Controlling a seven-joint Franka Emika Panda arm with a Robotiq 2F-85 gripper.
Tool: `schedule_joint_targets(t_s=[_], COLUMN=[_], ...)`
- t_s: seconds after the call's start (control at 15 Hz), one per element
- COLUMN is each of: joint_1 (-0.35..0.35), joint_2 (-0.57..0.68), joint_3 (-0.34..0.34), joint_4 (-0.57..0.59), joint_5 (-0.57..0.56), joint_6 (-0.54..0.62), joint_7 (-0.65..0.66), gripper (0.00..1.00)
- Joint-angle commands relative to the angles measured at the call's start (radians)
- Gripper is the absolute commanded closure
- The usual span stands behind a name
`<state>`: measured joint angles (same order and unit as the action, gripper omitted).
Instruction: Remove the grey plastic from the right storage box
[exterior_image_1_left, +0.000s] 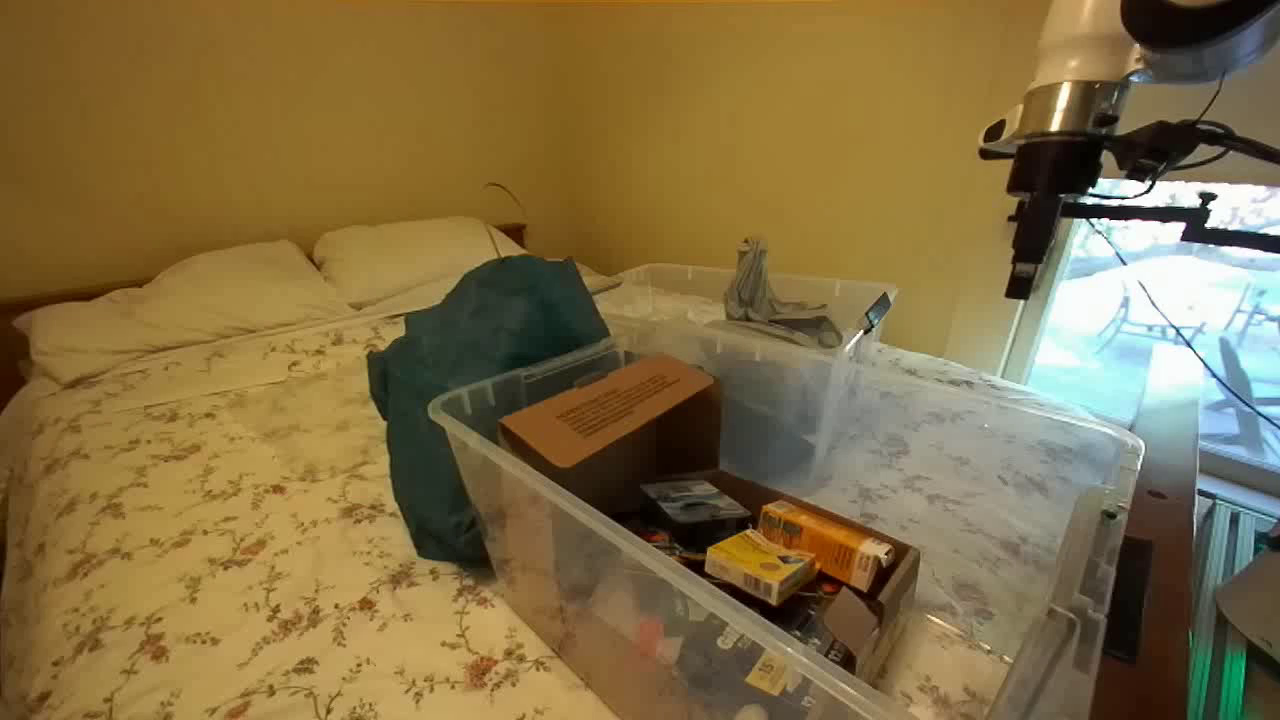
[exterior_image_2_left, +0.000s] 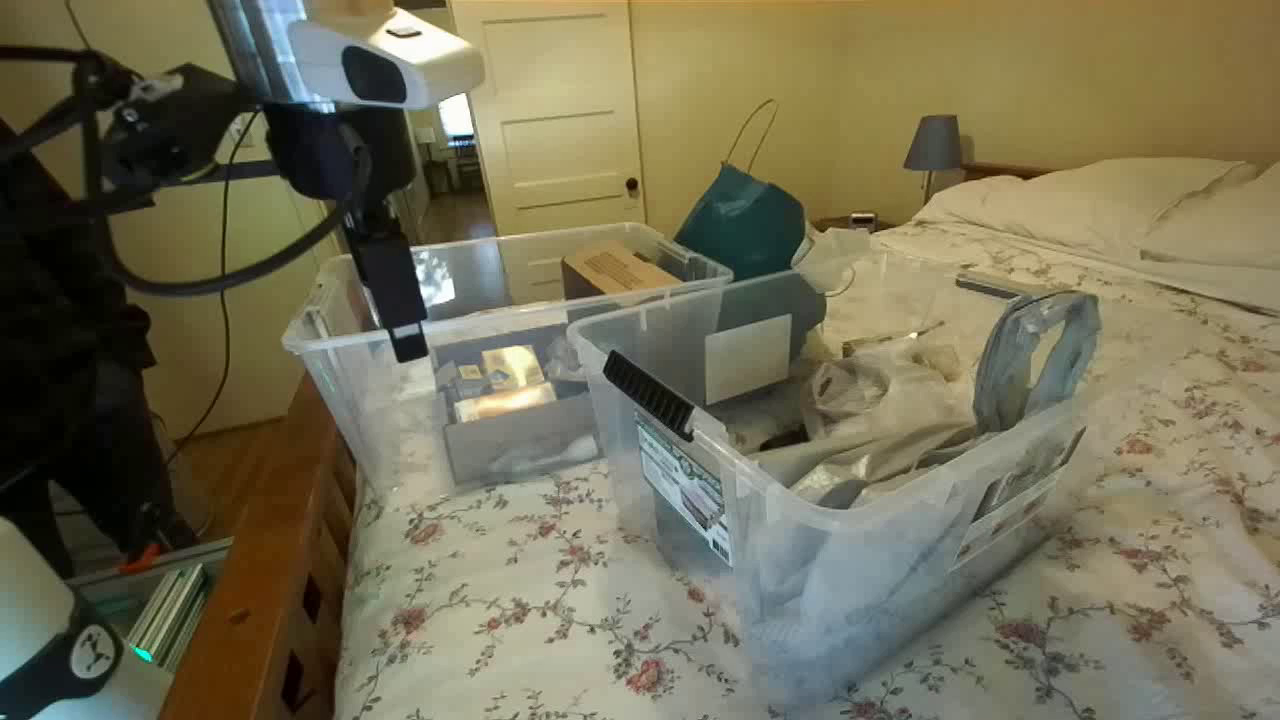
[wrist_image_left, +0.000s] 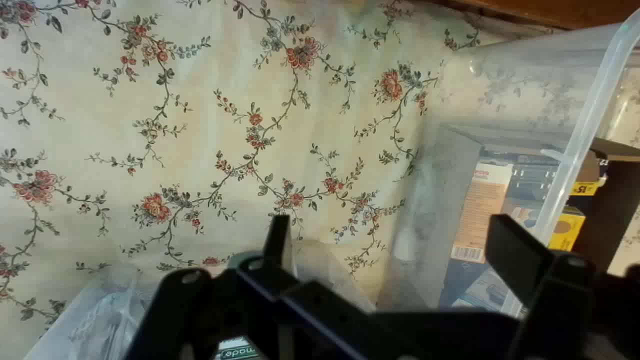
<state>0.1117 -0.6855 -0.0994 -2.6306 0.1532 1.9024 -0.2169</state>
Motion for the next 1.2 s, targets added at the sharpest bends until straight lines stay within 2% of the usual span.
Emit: schedule_joint_targets(t_s=[0.0, 0.27, 0.47, 0.67, 0.93, 1.0, 1.13], joint_1=[-0.015, -0.015, -0.008, -0.004, -0.027, -0.05, -0.148], joint_2=[0.001, 0.001, 0.049, 0.134, 0.324, 0.39, 0.509], joint_3=[0.013, 0.013, 0.033, 0.061, 0.102, 0.119, 0.184], joint_4=[0.002, 0.002, 0.032, 0.089, 0.204, 0.245, 0.325], joint_5=[0.008, 0.008, 0.106, 0.131, 0.053, 0.015, -0.118], joint_6=[-0.003, -0.003, 0.199, 0.438, 0.795, 0.875, 0.986], joint_7=[-0.008, -0.008, 0.088, 0.122, 0.148, 0.169, 0.296], gripper=[0.0, 0.0, 0.0, 0.0, 0.0, 0.0, 0.0])
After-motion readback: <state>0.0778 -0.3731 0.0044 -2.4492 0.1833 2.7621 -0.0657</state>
